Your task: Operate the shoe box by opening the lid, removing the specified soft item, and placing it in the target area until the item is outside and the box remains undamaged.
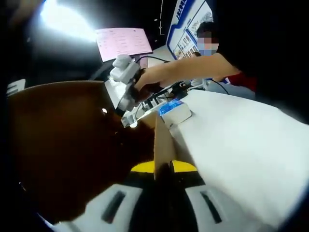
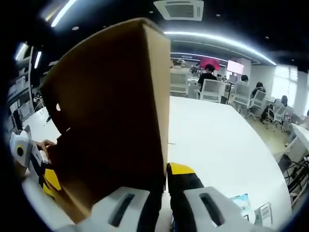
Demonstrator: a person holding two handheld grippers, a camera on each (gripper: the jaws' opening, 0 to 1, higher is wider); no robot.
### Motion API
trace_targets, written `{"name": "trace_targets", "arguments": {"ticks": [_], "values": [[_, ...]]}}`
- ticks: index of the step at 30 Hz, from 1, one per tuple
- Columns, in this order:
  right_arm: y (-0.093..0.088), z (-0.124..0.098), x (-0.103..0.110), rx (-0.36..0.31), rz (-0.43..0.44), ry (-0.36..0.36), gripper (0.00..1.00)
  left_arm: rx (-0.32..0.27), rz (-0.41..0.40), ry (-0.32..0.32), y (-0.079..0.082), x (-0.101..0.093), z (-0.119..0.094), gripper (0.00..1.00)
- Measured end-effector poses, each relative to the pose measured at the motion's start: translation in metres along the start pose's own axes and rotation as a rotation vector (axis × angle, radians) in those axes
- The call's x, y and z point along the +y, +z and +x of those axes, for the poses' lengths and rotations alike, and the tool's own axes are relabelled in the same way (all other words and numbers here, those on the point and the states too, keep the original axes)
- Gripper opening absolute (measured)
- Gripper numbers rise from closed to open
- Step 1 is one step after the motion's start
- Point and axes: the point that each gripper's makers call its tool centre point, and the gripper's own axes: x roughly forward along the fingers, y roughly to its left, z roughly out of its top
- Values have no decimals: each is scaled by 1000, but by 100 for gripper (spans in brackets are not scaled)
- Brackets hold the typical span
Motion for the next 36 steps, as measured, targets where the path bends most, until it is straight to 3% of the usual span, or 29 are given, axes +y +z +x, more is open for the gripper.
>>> {"name": "trace_targets", "arguments": {"ticks": [36], "values": [[-5,-2,-1,-77,-58,-7,1,-1,7,6,1,1,0,10]]}}
